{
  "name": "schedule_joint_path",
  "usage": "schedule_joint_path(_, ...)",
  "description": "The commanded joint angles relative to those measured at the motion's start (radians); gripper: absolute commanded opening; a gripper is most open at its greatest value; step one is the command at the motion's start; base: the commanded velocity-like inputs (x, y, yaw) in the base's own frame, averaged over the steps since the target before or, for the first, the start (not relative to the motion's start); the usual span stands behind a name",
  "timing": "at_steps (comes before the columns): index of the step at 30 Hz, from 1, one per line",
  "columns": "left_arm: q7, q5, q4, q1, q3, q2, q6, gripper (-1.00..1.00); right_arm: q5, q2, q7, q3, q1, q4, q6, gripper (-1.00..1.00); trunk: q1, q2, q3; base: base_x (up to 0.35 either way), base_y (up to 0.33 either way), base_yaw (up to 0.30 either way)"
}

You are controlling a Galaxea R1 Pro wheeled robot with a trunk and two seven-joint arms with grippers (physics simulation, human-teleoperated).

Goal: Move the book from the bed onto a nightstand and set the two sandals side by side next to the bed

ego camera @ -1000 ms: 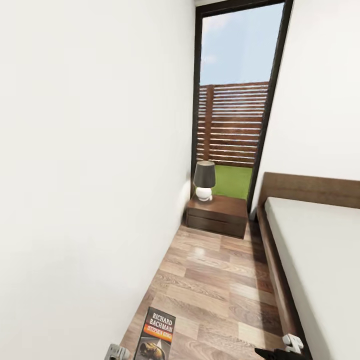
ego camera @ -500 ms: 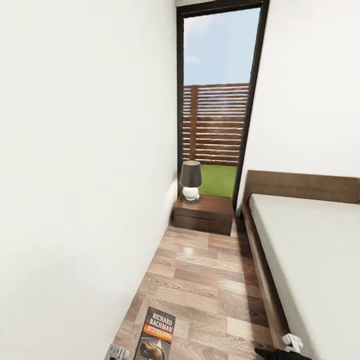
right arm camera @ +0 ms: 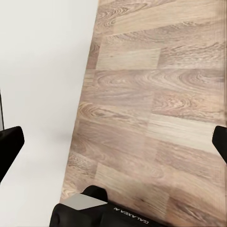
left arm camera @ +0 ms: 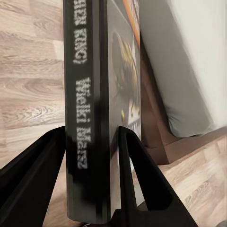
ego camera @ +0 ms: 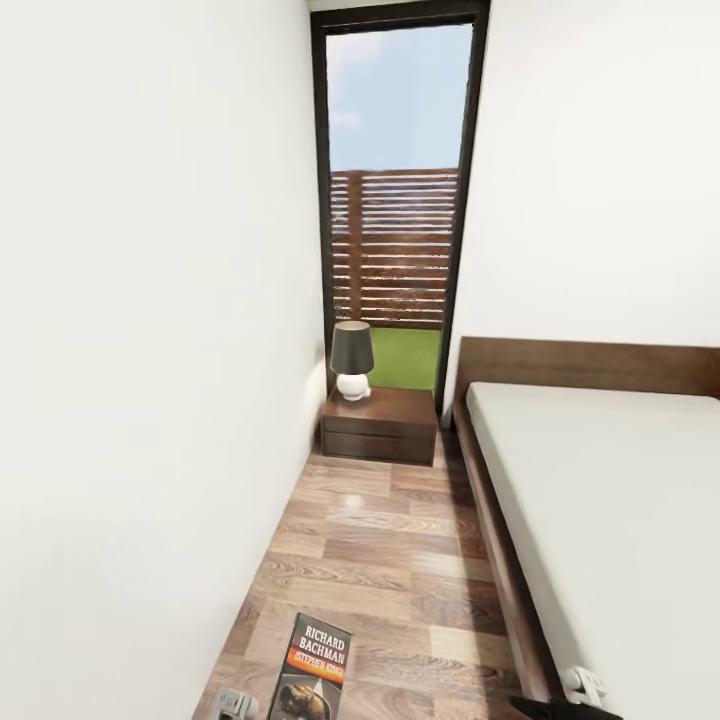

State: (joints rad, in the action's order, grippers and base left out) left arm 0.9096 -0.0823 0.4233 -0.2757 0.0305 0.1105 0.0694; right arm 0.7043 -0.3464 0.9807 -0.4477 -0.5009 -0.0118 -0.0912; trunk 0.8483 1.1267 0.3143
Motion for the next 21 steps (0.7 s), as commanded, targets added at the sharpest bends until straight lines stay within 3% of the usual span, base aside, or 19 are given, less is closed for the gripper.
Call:
schedule_joint_path(1,0.005,-0.005,0.0,0.0,0.002,0.0,0.007,-1.0,0.01,0.0,0.003,-0.006,-0.001,-0.001,-0.01,1.0,0.0,0.001,0.001,0.029,0.0,-0.2)
schedule_joint_path(18,0.006,-0.005,0.0,0.0,0.003,0.0,0.007,-1.0,0.01,0.0,0.003,-0.006,-0.001,0.0,-0.009,1.0,0.0,0.001,0.001,0.292,0.0,-0.034)
schedule_joint_path(21,0.005,-0.005,0.0,0.0,0.003,0.0,0.007,-1.0,0.01,0.0,0.004,-0.006,-0.001,-0.001,-0.01,1.0,0.0,0.001,0.001,0.109,0.0,-0.126)
